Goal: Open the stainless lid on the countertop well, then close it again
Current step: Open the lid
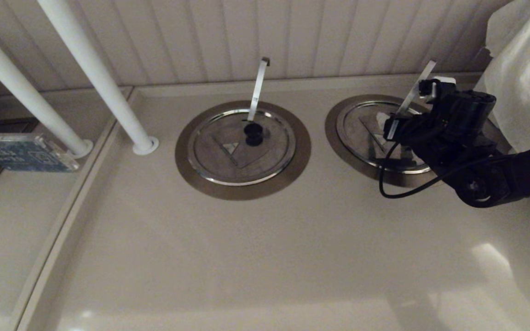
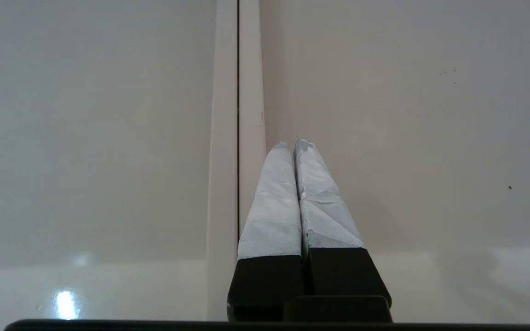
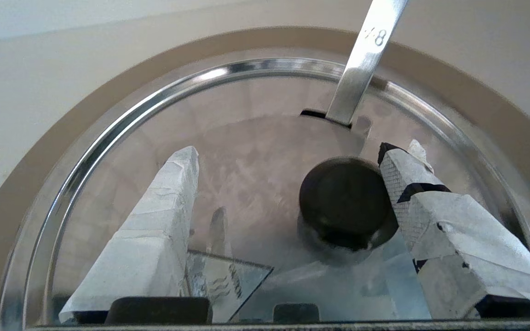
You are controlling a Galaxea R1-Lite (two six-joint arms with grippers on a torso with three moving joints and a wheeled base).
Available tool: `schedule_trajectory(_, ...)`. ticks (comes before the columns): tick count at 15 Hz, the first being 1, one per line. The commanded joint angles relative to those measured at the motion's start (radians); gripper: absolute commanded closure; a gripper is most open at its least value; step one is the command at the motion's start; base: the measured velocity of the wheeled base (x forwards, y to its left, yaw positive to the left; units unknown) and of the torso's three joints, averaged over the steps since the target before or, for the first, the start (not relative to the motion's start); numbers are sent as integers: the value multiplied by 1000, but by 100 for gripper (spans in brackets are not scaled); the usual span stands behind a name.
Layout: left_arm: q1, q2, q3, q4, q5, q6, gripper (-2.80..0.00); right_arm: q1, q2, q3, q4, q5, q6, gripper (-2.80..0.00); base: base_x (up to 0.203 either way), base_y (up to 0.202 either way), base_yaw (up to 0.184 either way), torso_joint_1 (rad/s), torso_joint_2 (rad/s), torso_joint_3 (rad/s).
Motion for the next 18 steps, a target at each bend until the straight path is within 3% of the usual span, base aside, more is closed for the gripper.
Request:
schedule_trajectory(1, 0, -1, 0, 0, 0, 1, 0, -8, 7, -6, -6, 0, 0, -280, 0, 0, 0, 0, 0, 0)
schedule_trajectory(11, 0, 0, 0, -1, 0, 1, 0, -8, 66, -2, -13, 3, 0, -280, 0, 0, 0, 0, 0, 0)
schedule_trajectory(18, 0, 0, 0, 0, 0, 0, 0, 4, -2, 5, -14, 3, 4, -280, 0, 0, 0, 0, 0, 0)
